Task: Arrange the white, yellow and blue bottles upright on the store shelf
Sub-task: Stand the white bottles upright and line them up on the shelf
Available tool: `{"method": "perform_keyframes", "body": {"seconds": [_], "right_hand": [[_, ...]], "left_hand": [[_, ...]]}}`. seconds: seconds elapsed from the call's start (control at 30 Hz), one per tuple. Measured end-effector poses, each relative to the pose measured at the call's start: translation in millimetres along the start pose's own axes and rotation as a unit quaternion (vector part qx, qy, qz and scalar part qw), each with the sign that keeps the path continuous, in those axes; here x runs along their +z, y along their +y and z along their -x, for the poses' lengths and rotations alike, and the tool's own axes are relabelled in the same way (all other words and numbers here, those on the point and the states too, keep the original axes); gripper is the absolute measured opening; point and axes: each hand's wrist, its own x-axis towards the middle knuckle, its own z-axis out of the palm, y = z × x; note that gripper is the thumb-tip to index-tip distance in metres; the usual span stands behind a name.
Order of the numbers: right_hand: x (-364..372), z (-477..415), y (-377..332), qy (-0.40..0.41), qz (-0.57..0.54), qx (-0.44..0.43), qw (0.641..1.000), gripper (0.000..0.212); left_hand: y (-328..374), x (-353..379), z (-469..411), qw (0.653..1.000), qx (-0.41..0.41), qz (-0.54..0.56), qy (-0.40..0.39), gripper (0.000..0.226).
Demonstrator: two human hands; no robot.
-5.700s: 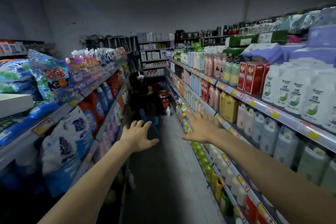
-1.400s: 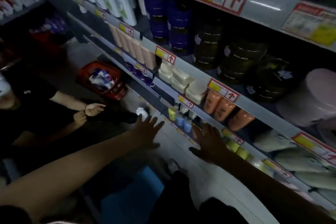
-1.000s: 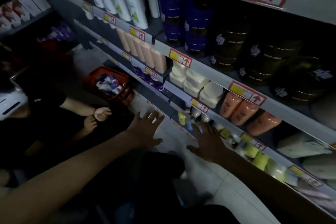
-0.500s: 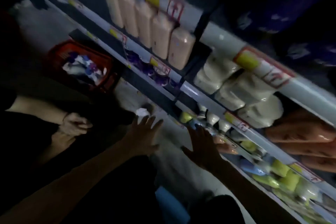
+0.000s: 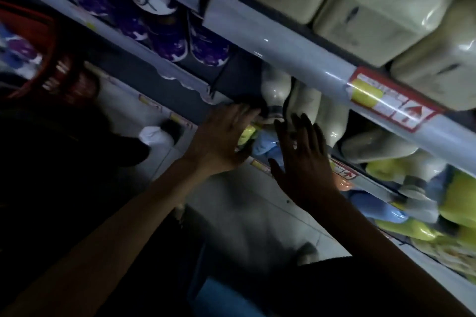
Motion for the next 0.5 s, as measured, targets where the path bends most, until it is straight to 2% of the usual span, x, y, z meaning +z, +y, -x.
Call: {"method": "perform_keyframes", "body": {"seconds": [0.17,0.27,0.5], "right_hand": [[36.5,1.7,27.3,0.070,0.053,-0.019,0.996,0.084],[53.6,-2.0,33.3,0.130,0.063,-0.028,0.989,0.075],[78.1,-2.7,36.1,0.216,0.127,-0.012,0.968,0.081]], "left_hand": [[5.2,54.1,-27.5,0.987,0.075,-0.026,0.138,0.051],[-4.2,78.4,-28.7,0.983,0.086,-0.034,0.158,0.050],[-28.8,98.5,-18.2,0.982,0.084,-0.039,0.167,0.062]]}}
